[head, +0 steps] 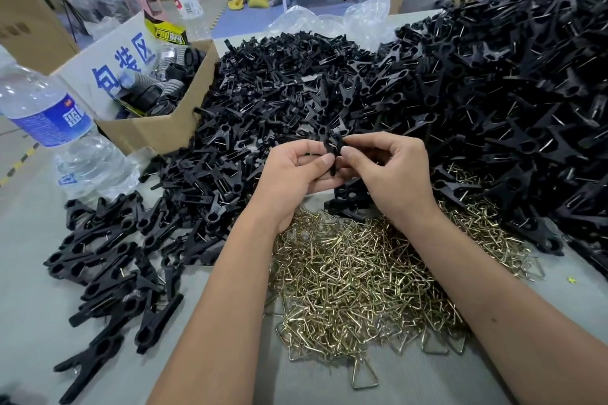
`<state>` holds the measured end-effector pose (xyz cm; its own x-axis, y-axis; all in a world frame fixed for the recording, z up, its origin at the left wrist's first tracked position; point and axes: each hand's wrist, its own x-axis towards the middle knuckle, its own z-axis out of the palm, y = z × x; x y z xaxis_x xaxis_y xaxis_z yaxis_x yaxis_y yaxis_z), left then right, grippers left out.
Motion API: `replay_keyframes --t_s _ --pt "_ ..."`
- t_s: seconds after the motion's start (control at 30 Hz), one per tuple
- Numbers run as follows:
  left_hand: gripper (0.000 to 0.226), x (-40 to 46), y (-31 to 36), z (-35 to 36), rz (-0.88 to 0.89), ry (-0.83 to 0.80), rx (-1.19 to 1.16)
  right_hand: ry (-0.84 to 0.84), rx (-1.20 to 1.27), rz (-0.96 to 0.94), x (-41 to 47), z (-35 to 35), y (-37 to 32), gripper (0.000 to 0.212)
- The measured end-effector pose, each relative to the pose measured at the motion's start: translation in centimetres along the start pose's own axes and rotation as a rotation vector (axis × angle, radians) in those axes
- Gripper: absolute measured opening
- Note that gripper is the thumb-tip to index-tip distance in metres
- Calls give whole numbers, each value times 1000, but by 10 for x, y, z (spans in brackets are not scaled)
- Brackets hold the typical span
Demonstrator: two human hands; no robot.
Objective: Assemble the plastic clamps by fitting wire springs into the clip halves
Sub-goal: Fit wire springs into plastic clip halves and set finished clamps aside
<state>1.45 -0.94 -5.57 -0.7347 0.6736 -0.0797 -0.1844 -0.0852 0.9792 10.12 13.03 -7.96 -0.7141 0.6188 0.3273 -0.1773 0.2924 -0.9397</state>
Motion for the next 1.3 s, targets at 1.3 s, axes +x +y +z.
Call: replay_keyframes --t_s 1.3 --pt "13 3 -4 -2 33 58 -39 -16 58 -29 -3 -1 -6 15"
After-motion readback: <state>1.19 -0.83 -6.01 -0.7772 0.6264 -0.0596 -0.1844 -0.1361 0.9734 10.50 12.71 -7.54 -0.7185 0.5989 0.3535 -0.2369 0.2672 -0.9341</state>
